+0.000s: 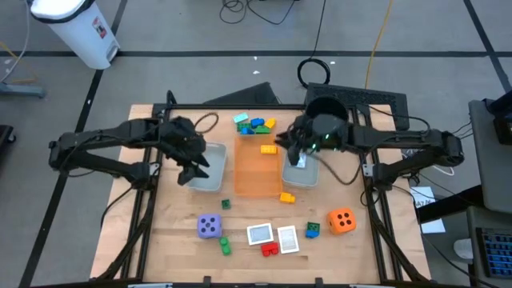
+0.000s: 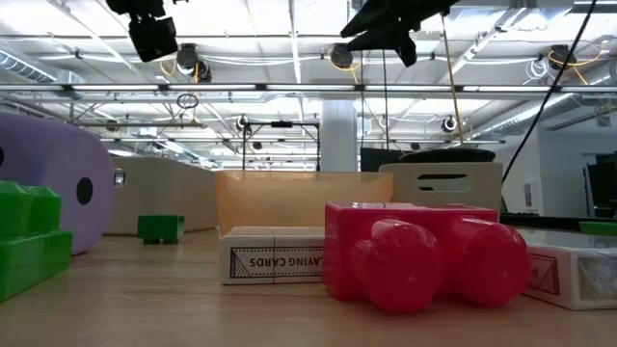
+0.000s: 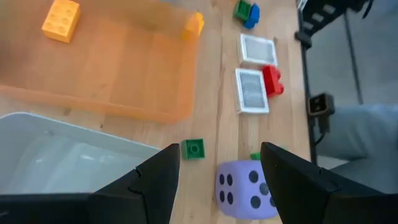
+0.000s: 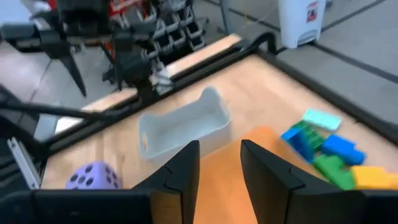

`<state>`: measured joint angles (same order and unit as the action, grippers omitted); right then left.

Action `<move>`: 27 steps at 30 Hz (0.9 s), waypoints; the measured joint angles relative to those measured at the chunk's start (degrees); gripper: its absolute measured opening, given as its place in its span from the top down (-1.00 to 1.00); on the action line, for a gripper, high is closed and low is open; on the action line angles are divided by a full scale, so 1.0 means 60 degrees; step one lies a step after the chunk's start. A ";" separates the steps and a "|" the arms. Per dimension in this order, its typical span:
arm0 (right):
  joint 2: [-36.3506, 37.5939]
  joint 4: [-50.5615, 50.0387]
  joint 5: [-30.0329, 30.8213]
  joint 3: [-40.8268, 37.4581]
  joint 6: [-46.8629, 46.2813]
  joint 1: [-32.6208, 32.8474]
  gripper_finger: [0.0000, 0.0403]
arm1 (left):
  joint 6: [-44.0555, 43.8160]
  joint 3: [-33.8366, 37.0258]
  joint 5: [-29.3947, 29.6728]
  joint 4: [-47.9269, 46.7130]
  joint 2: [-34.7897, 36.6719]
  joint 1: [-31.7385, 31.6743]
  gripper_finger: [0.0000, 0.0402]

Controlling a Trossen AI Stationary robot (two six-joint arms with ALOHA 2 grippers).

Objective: Pick & Place Toys
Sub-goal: Put the blue game piece into the orange bin

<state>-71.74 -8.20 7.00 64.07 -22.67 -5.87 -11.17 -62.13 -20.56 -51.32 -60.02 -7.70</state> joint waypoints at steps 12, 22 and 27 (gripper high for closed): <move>-0.1002 0.0043 0.0576 0.0000 -0.0630 0.1352 0.48 | -0.2191 0.0000 0.2675 0.0083 -0.0081 0.2104 -0.13; -0.0904 0.0069 0.0576 0.0000 -0.2068 0.2233 0.50 | -0.4772 0.0004 0.4370 0.0922 -0.0268 0.3139 -0.13; -0.0900 0.0091 0.0573 0.0000 -0.2034 0.2788 0.50 | -0.4846 0.0004 0.4373 0.1534 -0.0601 0.3274 -0.13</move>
<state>-77.14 -7.66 10.44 64.07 -34.87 10.86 -40.25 -62.11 5.68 -42.12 -63.63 11.94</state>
